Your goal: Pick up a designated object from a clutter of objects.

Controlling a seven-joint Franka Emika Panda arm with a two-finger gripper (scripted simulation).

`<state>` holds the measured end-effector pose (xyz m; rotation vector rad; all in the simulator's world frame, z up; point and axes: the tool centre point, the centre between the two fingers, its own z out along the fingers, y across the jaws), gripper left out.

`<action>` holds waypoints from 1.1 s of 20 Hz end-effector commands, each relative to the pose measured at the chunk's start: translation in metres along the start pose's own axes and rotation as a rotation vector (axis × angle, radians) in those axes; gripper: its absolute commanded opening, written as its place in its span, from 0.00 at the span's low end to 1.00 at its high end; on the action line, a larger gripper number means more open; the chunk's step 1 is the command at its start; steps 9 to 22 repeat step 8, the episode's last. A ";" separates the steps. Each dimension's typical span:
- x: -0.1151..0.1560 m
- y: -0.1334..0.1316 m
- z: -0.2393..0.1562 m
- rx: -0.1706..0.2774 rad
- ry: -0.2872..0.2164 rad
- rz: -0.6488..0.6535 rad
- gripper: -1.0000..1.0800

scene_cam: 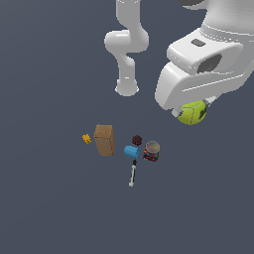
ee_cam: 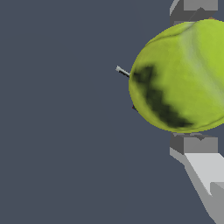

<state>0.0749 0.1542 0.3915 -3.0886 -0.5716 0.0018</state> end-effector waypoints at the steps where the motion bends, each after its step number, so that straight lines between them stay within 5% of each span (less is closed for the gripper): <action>1: 0.003 0.001 -0.007 0.000 0.001 0.000 0.00; 22: 0.006 0.002 -0.012 0.000 0.001 0.000 0.00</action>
